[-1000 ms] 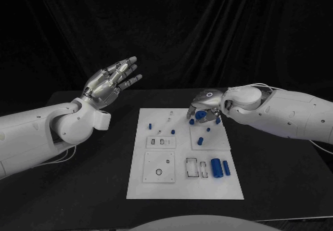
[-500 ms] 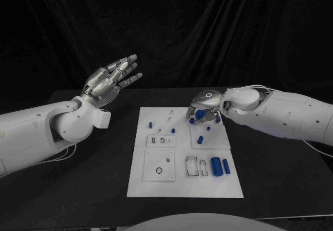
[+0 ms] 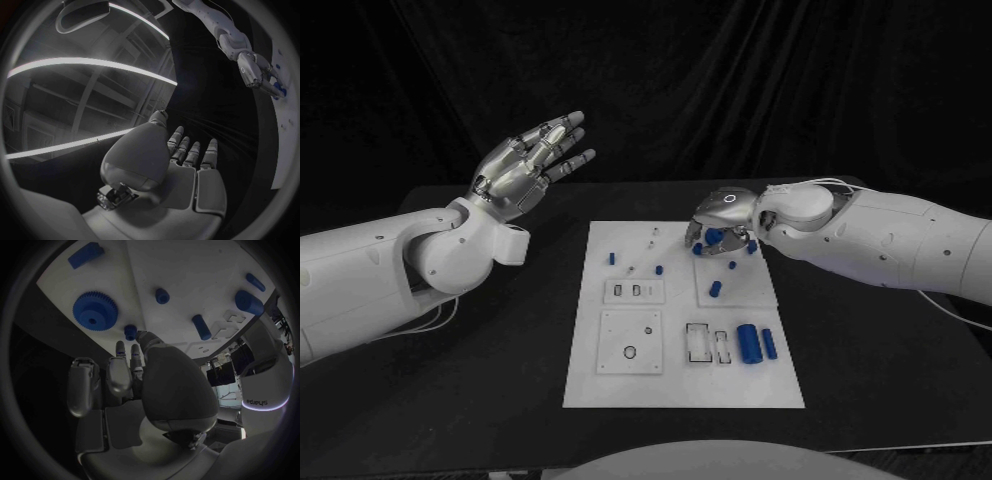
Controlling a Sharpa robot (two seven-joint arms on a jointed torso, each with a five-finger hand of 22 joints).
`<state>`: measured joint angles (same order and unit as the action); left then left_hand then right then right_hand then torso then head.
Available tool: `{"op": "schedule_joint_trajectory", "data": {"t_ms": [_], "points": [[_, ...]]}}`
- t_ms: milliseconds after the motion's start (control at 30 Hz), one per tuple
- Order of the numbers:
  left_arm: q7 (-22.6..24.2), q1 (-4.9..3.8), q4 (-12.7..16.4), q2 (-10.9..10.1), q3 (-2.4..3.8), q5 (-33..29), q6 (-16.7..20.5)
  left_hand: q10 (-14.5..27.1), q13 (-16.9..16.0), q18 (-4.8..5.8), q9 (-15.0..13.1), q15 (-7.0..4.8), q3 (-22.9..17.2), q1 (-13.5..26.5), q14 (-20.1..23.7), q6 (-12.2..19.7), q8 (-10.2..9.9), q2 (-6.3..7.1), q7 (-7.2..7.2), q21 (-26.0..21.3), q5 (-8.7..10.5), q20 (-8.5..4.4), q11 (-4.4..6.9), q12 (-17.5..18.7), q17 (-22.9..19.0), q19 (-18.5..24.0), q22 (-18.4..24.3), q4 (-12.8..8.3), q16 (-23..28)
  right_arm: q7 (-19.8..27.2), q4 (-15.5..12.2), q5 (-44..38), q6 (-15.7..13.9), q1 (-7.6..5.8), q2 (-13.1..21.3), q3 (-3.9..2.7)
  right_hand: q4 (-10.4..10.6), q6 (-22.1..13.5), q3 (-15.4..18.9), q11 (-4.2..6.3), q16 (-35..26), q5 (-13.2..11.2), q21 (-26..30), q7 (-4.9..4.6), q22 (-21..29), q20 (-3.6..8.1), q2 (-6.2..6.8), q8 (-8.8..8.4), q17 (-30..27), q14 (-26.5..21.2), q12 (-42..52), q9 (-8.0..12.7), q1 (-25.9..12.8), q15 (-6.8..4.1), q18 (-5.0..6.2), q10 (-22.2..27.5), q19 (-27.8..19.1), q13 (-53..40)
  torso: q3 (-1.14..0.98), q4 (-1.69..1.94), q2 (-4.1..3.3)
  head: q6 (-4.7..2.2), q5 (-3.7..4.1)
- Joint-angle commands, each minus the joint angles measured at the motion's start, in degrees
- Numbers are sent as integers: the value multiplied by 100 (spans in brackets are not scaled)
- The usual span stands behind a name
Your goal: Assemble the parts on the task board
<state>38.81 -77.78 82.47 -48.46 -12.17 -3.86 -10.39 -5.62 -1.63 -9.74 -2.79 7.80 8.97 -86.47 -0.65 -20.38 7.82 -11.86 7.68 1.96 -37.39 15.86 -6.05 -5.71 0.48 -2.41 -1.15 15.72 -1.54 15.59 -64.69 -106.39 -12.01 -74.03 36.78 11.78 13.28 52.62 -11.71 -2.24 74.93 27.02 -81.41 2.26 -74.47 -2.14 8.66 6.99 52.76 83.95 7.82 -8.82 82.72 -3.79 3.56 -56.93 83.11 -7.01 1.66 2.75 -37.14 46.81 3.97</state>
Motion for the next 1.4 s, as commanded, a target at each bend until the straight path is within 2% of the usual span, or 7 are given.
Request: {"op": "schedule_joint_trajectory", "data": {"t_ms": [33,267,500,933,1400], "points": [[263,4,2,10,6,-3,-87,26,2,-55,-6,-25,-40,-53,4,-38,35,-11,0,-9,-39,19,-1,-20,-5,10,8,-3,24,39,36,-48,-100,41,-19,-3,4,45,-27,6,-28,-29,31,-4,-7,-13,-13,40,-12,22,25,-10,43,-12,27,-36,-24,-10,3,-1,7,14,-9],[253,7,-1,8,6,-3,-104,26,1,-55,-6,-29,-45,-57,6,-38,36,-13,2,-12,-40,18,-4,-23,-5,14,10,-3,26,62,121,-48,-109,78,-61,-3,-29,87,-82,9,-37,15,35,-21,-11,-12,-15,67,-26,19,30,-55,75,-14,27,-51,-27,-27,0,-1,9,25,-6],[256,9,-1,2,6,-3,-111,28,1,-55,-6,-30,-52,-62,6,-40,38,-16,5,-11,-42,19,-7,-24,-5,13,10,-5,26,127,198,-48,-218,98,-102,-3,-136,224,-281,28,-51,139,36,-69,-36,-1,-22,172,-33,16,66,-225,169,-27,24,-144,-30,-77,3,3,15,51,-8],[193,17,-26,14,6,-3,-141,32,1,-54,-6,-27,-75,-81,8,-40,41,-27,8,-13,-50,21,-10,-27,-5,16,11,-13,27,119,222,-47,-261,108,-106,-3,-176,150,-399,25,-65,78,40,-45,-47,2,4,153,-47,12,64,-298,181,-28,23,-146,-32,-93,4,-1,21,87,-9],[135,23,-32,19,6,-3,-174,33,1,-54,-7,-23,-85,-91,7,-43,44,-31,8,-11,-55,23,-10,-29,-5,13,10,-19,25,122,281,-47,-193,111,-150,-3,-298,291,-567,82,-78,31,43,-141,-80,28,33,323,-43,4,262,-606,127,-62,21,-375,-38,-241,3,0,25,112,-2]]}}
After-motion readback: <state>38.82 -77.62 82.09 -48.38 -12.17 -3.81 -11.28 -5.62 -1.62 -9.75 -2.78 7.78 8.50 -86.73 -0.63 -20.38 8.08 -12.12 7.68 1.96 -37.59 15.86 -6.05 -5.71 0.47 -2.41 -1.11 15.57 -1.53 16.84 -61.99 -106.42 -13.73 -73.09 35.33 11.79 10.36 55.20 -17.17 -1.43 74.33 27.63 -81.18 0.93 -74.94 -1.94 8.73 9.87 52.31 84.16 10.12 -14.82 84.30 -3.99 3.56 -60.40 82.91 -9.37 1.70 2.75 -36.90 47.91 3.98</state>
